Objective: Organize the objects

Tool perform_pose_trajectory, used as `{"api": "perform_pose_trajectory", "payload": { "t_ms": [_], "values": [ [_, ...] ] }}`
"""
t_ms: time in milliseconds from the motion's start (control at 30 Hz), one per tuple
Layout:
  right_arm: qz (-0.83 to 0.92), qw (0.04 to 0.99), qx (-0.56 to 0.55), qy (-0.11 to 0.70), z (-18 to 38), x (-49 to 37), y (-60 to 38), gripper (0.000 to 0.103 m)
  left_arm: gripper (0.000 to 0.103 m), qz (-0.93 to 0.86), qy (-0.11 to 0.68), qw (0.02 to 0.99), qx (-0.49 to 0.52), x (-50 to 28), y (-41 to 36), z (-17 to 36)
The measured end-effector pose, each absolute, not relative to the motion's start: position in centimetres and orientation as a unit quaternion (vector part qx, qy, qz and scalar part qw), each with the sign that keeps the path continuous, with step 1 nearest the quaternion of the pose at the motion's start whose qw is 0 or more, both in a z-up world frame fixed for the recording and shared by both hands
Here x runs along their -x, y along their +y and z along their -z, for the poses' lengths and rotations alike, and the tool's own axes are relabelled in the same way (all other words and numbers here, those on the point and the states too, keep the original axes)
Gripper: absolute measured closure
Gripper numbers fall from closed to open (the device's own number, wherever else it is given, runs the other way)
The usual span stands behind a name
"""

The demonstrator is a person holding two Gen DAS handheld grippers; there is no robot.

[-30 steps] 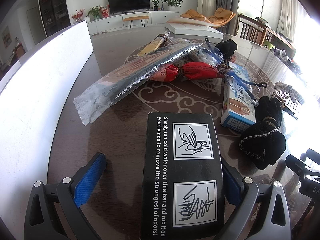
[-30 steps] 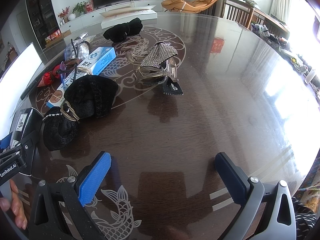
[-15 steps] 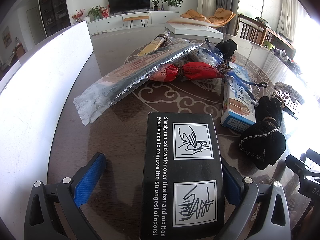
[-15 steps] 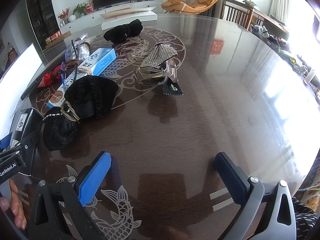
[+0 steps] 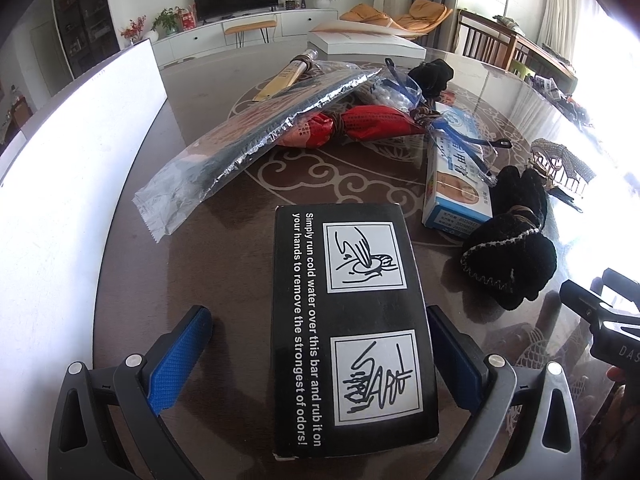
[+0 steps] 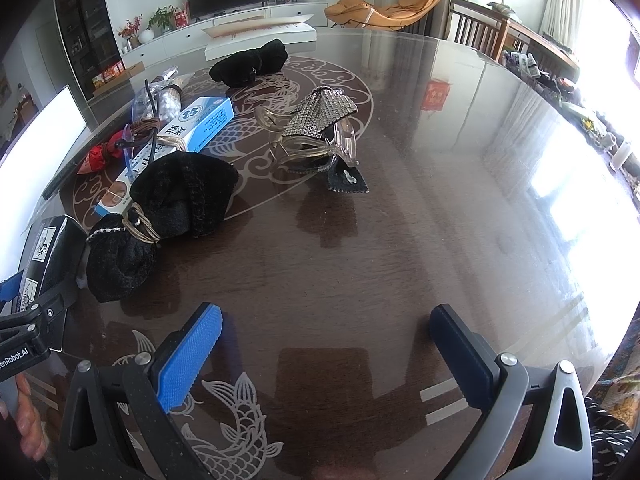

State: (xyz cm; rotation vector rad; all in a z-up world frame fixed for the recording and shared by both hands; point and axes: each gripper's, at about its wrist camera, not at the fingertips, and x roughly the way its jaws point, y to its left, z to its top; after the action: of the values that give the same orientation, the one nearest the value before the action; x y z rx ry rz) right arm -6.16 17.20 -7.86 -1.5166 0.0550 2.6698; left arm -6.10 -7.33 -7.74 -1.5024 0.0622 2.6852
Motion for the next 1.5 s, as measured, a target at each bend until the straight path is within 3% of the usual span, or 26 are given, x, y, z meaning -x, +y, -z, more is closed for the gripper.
{"api": "perform_pose_trajectory", "payload": {
  "t_ms": [100, 300, 367, 600, 700, 733, 800, 1033, 1200, 1333, 1500],
  "values": [
    [-0.875, 0.03, 0.48, 0.065, 7.4, 5.7, 18.7, 0.0, 0.0, -0.872, 0.015, 0.04, 0.487, 6.1, -7.2, 7.7],
    [-0.875, 0.037, 0.398, 0.272, 6.2, 3.0, 26.1, 0.0, 0.0, -0.883, 0.0, 0.057, 0.466, 6.0, -7.4, 6.7],
    [-0.868, 0.018, 0.392, 0.303, 6.3, 2.9, 26.9, 0.0, 0.002, -0.886, 0.007, 0.058, 0.46, 6.0, -7.4, 6.4],
    [-0.894, -0.026, 0.414, 0.17, 3.1, 9.4, 22.2, 0.0, 0.021, -0.882, 0.044, 0.06, 0.465, 5.7, -7.2, 6.5],
    [-0.869, -0.031, 0.476, 0.13, 4.3, 14.6, 20.6, 0.002, 0.044, -0.877, 0.035, 0.067, 0.474, 5.5, -7.4, 6.9],
    [-0.86, -0.031, 0.494, 0.124, 5.0, 15.8, 20.3, 0.022, 0.045, -0.877, 0.035, 0.061, 0.476, 5.3, -7.5, 6.9],
    [-0.846, -0.043, 0.518, 0.118, 6.1, 17.1, 20.3, 0.053, 0.045, -0.875, 0.028, 0.061, 0.48, 4.8, -7.9, 6.8],
    [-0.854, -0.073, 0.495, 0.145, 4.4, 11.9, 22.3, 0.054, 0.045, -0.874, -0.018, 0.076, 0.479, 2.2, -9.2, 5.5],
    [-0.856, -0.104, 0.483, 0.151, 2.5, 7.7, 21.5, 0.054, 0.045, -0.882, -0.069, 0.092, 0.456, 1.1, -10.4, 1.7],
    [-0.855, -0.169, 0.471, 0.137, -0.2, 6.6, 16.1, 0.054, 0.045, -0.899, -0.099, 0.085, 0.417, -0.7, -14.0, -3.2],
    [-0.834, -0.308, 0.443, 0.117, -4.9, 5.7, 4.5, 0.054, 0.045, -0.917, -0.084, -0.009, 0.39, -3.0, -21.5, -7.0]
  ]
}}
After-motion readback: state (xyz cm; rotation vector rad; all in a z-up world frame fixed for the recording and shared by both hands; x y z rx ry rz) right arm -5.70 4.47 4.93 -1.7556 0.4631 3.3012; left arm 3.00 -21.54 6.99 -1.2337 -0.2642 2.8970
